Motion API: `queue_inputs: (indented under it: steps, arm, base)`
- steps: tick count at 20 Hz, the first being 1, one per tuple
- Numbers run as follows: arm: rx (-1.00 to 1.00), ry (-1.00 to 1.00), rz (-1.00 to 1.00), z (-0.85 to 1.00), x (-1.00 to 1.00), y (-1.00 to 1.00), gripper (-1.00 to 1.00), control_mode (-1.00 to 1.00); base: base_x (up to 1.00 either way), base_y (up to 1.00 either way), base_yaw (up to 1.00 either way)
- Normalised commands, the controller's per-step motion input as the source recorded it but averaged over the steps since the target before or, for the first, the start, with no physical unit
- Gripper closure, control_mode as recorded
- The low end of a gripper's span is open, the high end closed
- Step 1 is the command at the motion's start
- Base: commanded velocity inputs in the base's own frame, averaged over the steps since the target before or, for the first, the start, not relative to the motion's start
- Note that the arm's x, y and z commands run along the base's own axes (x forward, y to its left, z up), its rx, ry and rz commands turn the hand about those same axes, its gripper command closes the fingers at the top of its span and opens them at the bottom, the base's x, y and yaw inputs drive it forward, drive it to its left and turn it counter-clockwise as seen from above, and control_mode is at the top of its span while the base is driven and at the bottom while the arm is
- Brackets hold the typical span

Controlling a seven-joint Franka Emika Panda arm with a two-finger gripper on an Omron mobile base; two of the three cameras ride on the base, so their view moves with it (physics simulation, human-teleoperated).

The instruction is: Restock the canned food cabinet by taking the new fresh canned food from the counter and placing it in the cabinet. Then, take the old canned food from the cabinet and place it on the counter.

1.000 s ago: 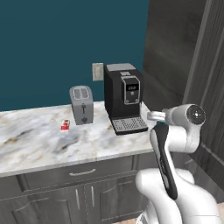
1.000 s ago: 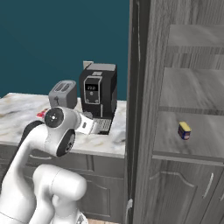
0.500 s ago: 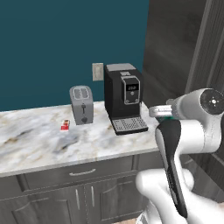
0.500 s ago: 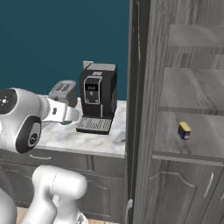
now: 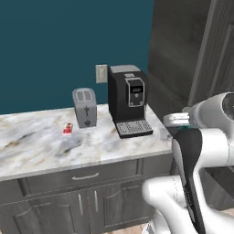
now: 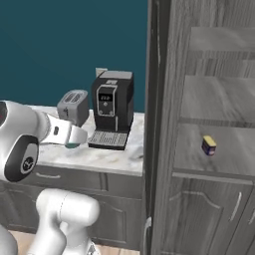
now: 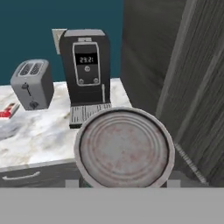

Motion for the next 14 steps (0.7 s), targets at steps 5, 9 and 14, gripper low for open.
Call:
queue_inputs:
  steps: [5, 9, 14]
  arm:
    - [0.00, 0.00, 0.00, 0.00, 0.00, 0.00, 1.00, 1.00]
    - [0.00, 0.00, 0.00, 0.00, 0.00, 0.00, 1.00, 1.00]
    - [0.00, 0.00, 0.00, 0.00, 0.00, 0.00, 1.00, 1.00]
  base:
    - [-0.99, -0.20, 0.01]
    - [-1.00, -0.09, 0.04]
    - [-0.97, -0.42, 0.03]
